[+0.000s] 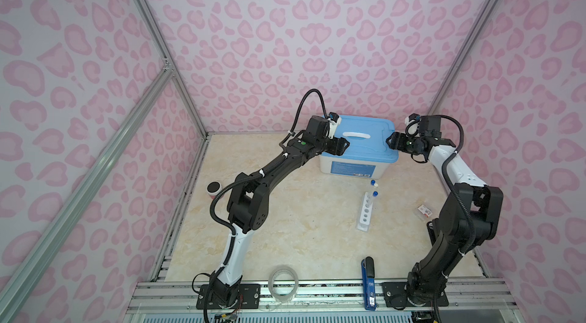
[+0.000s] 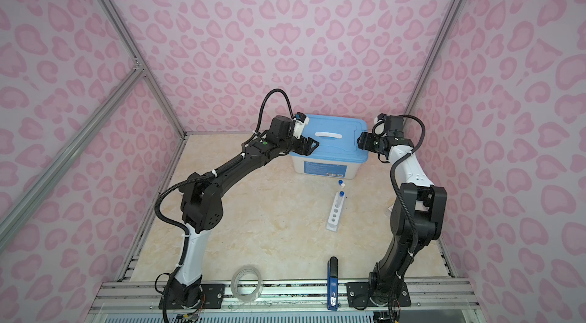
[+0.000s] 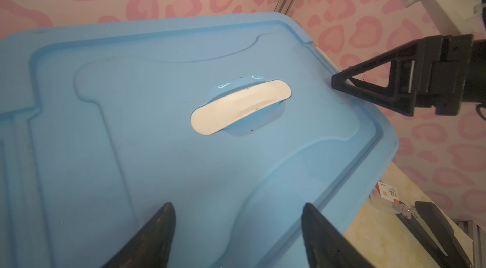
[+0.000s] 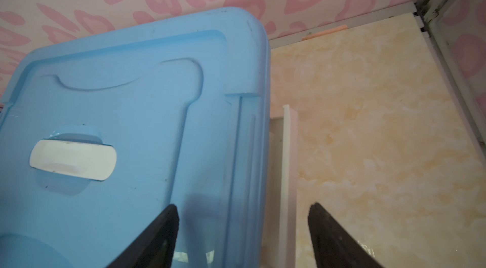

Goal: Organize the chemistry lab equipment

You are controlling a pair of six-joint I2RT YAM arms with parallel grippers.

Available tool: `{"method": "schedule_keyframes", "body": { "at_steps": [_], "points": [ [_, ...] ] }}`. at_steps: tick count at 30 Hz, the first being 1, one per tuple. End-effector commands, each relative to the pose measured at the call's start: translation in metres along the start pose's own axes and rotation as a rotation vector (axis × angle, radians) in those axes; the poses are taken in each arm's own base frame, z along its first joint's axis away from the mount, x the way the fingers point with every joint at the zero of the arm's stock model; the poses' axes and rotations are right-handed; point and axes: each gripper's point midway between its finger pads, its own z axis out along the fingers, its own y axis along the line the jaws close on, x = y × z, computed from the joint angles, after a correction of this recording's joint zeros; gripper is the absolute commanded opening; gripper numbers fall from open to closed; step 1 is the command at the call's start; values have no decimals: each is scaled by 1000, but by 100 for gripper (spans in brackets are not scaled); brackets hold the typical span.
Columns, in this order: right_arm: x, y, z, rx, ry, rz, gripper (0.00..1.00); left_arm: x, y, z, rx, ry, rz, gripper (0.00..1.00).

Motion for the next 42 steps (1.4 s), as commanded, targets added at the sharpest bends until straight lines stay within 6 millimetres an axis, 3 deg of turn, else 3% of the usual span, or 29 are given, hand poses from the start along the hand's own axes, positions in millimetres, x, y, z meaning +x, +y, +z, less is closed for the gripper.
{"method": "schedule_keyframes", "body": {
  "at_steps": [1,15,42],
  "points": [
    [1,-2,5,-23,1,10,79,4,0,-5,-2,21,-11,78],
    [8,-6,21,-67,10,52,72,4,3,-4,-4,25,-16,78],
    [6,-13,13,-17,10,53,58,8,2,-2,13,31,-29,78]
  ]
}}
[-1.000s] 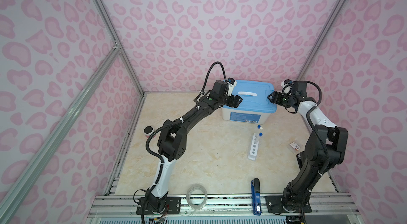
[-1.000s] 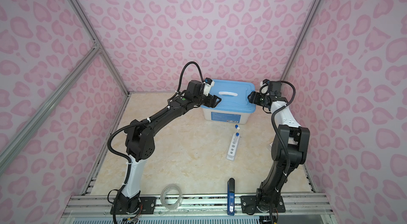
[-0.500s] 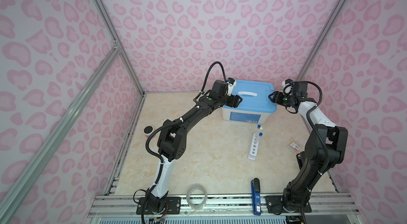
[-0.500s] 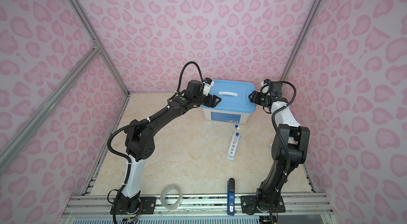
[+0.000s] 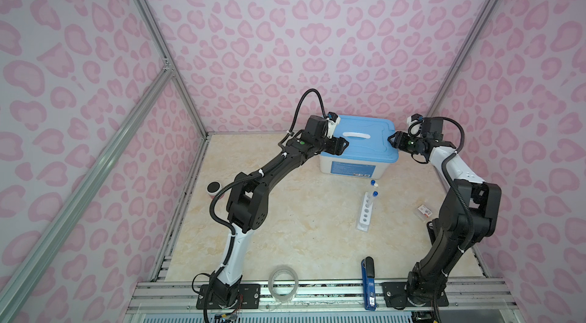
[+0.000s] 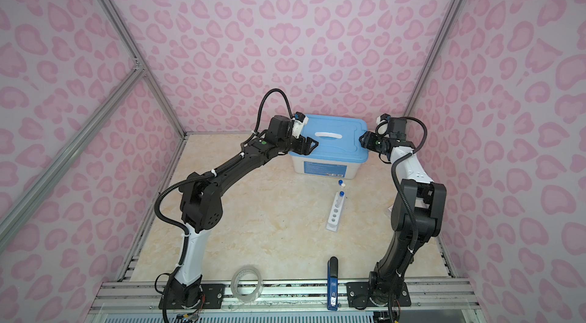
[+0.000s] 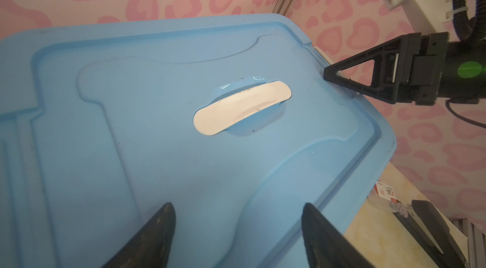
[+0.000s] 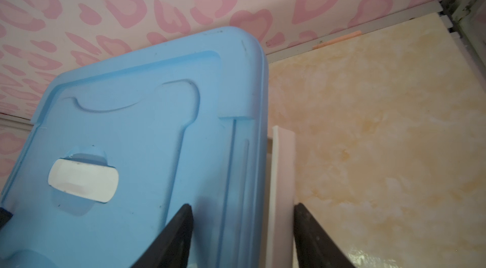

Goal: Organize the chemistry lab equipment

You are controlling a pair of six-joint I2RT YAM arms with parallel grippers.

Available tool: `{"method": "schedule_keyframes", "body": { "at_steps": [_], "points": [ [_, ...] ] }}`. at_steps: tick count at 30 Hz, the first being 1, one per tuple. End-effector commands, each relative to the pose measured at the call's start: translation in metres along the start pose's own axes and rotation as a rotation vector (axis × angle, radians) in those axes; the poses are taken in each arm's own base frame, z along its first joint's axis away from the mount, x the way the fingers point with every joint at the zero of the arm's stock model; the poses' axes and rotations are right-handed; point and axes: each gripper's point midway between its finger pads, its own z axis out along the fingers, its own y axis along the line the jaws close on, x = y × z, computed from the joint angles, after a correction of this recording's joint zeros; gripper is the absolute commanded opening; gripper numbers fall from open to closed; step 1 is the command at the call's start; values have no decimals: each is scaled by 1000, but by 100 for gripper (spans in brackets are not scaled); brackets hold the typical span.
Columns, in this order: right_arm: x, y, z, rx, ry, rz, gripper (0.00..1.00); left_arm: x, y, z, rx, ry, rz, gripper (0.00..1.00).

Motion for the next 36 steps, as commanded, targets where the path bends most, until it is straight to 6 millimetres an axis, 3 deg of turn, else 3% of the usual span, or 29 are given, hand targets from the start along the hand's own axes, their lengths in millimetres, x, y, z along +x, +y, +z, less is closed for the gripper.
{"method": "schedule_keyframes", "body": {
  "at_steps": [1,36],
  "points": [
    [13,-9,0,52,50,2,58,8,1,-2,0,31,-25,78],
    [19,-7,6,169,108,-90,43,9,3,0,-2,33,-27,78]
  ]
}}
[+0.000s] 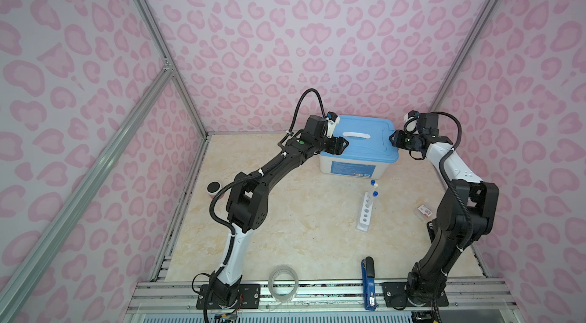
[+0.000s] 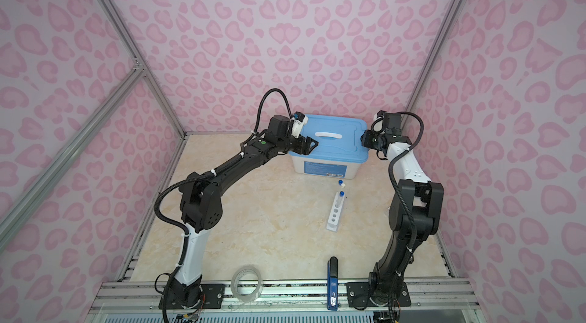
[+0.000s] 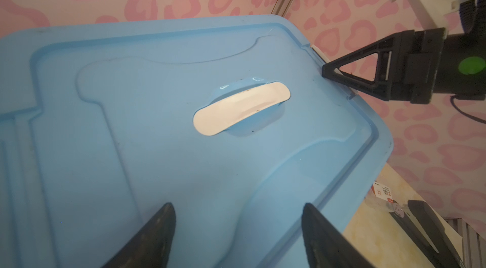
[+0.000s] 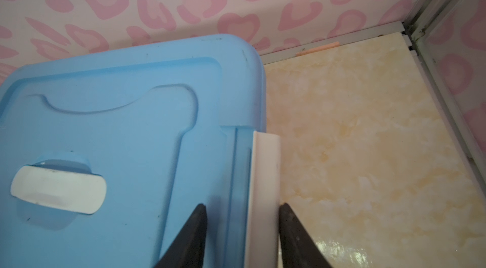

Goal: Organize the chemistry lab equipment
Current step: 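Push the white latch up against the lid rim with right gripper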

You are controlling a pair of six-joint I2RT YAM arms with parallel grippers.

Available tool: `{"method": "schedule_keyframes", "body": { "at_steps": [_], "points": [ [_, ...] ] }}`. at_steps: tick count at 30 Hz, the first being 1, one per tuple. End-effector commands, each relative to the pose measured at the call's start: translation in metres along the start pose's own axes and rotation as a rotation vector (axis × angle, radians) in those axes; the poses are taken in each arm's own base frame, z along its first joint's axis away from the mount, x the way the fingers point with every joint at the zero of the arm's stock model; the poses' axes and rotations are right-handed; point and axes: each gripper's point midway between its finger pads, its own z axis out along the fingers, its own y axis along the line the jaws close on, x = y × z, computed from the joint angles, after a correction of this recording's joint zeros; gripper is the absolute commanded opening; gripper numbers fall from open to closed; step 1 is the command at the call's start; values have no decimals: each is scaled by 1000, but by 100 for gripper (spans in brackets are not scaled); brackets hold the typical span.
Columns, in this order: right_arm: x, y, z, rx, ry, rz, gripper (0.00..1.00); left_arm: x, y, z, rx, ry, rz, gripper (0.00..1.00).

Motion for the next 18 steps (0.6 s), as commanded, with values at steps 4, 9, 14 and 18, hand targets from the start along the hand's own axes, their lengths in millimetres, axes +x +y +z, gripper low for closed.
{"method": "schedule_keyframes", "body": {
  "at_steps": [4,9,14,18],
  "points": [
    [27,-11,8,73,102,-22,43,9,3,-1,-8,34,-16,78],
    [29,-11,9,82,112,-34,42,8,3,-1,-8,33,-16,78],
    [30,-13,9,90,117,-36,41,9,4,0,-11,37,-17,78],
    [30,-13,9,93,119,-38,40,9,4,0,-10,34,-17,78]
  ]
}}
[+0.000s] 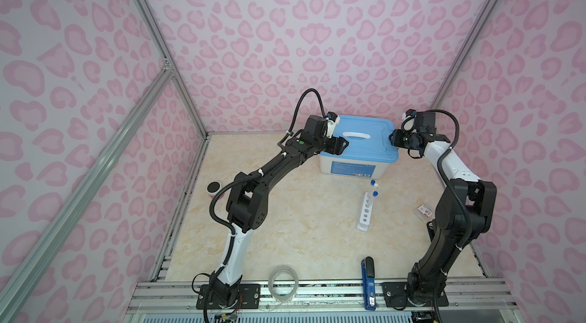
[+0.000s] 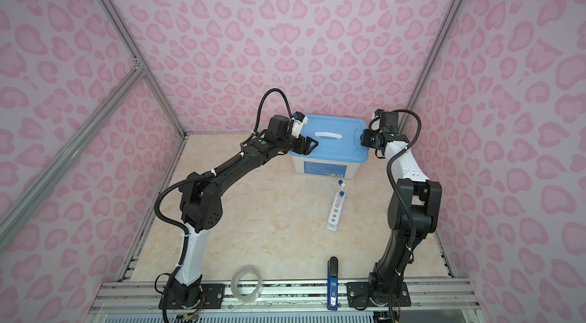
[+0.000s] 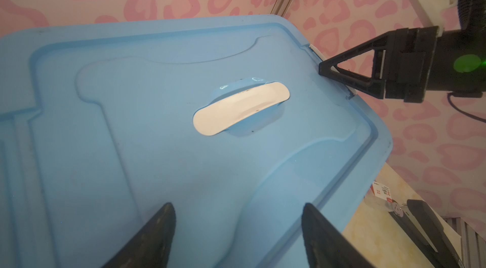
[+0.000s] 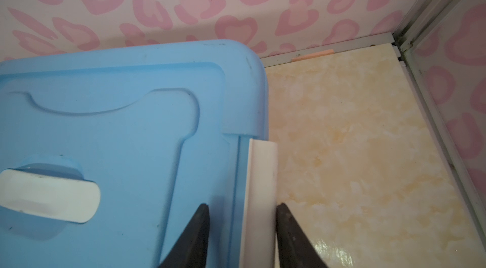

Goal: Organize the chemistry lab equipment
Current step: 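Push the white latch up against the lid rim with right gripper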

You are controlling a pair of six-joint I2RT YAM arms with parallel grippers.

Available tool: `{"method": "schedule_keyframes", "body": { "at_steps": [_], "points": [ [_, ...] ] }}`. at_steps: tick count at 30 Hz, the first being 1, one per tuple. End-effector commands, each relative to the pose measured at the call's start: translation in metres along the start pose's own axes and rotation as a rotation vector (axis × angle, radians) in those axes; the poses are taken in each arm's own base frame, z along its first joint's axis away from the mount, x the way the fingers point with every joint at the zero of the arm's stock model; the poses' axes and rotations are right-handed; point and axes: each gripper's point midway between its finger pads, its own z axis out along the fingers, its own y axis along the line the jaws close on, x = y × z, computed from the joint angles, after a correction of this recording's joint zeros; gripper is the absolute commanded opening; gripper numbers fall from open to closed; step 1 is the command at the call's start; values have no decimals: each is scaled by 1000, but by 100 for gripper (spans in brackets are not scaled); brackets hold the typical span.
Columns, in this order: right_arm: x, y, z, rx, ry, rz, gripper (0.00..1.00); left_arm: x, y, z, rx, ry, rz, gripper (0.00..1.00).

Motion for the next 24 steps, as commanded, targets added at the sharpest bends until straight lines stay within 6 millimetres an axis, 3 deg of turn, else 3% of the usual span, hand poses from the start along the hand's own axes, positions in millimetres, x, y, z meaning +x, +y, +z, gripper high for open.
{"method": "schedule_keyframes", "body": {
  "at_steps": [1,24],
  "points": [
    [32,-11,7,53,120,-3,40,9,4,0,-12,34,-16,78],
    [33,-7,7,74,135,-25,37,9,4,0,-9,33,-19,78]
  ]
}}
